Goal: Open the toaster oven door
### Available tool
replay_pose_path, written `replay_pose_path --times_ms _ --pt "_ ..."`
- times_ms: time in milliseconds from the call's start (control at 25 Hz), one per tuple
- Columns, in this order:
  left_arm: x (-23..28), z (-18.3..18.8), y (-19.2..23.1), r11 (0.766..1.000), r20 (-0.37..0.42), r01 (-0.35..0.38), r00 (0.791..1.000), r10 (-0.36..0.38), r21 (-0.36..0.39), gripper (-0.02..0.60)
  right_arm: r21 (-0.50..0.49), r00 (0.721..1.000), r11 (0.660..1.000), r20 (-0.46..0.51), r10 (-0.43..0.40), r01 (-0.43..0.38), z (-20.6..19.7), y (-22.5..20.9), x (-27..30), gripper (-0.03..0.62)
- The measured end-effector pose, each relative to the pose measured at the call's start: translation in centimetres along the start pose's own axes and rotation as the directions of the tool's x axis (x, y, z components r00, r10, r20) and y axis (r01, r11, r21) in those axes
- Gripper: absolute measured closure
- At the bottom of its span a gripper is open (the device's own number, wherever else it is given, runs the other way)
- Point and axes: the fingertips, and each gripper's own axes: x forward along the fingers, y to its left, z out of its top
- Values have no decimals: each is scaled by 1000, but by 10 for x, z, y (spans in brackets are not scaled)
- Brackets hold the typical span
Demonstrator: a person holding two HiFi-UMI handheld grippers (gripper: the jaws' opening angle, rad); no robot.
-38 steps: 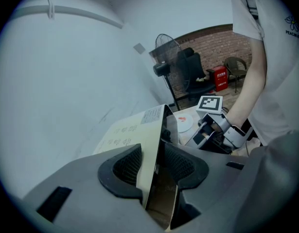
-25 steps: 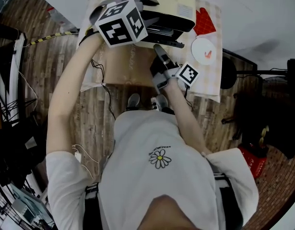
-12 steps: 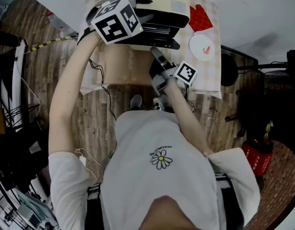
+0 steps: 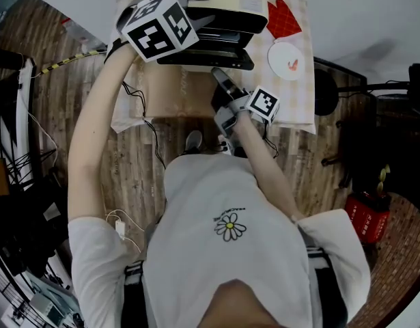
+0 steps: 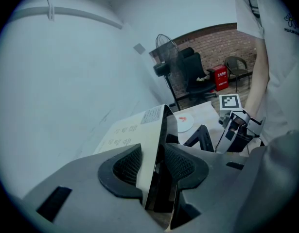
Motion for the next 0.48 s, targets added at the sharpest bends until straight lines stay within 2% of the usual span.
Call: replay_pose_path --times_ms 480 --pt "-1 1 -1 1000 6 -3 1000 3 9 420 -51 996 998 -80 -29 25 -20 -18 -14 522"
